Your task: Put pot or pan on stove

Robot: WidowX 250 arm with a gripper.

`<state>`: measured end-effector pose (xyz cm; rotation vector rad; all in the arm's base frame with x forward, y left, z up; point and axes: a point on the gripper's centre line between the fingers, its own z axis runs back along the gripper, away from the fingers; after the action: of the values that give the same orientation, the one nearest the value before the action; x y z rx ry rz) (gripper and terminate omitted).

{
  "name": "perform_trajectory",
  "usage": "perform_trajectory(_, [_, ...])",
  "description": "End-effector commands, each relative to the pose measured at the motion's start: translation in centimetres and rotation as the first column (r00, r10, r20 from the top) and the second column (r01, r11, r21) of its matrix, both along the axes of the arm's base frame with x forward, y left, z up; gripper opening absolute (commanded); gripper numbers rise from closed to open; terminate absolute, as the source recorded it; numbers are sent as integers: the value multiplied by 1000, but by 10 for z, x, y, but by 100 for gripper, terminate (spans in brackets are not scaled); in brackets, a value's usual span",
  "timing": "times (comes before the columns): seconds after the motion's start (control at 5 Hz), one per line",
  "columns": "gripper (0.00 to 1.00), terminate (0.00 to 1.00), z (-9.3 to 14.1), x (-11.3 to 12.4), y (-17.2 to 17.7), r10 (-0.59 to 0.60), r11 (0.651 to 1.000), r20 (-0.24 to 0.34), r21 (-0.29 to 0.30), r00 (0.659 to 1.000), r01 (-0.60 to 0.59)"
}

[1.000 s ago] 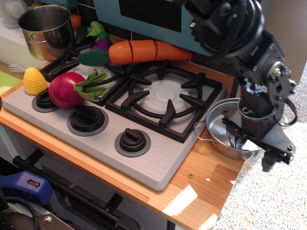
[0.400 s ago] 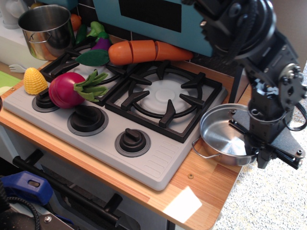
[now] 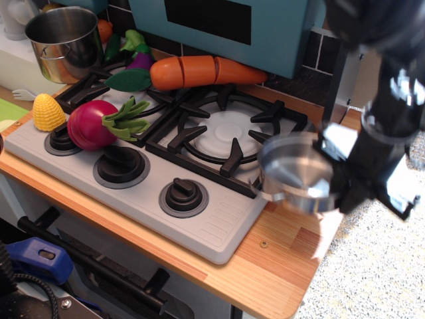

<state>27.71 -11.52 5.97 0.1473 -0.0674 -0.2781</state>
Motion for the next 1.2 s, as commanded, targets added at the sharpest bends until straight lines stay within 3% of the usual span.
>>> perform_trajectory(0.0, [0,0,36,-9,31,-92,995,59,53,994,88])
perform_trajectory(0.2, [0,0,38,-12,59,-179,980,79,99,981,171])
perform_trajectory(0.4, [0,0,27,-2,84,-245,969,112,56,963,240])
perform_trajectory(0.6, [0,0,16,11,96,-296,955,145,49,944,292])
perform_trajectory(1.0, [0,0,4,38,104,-335,941,200,15,921,339])
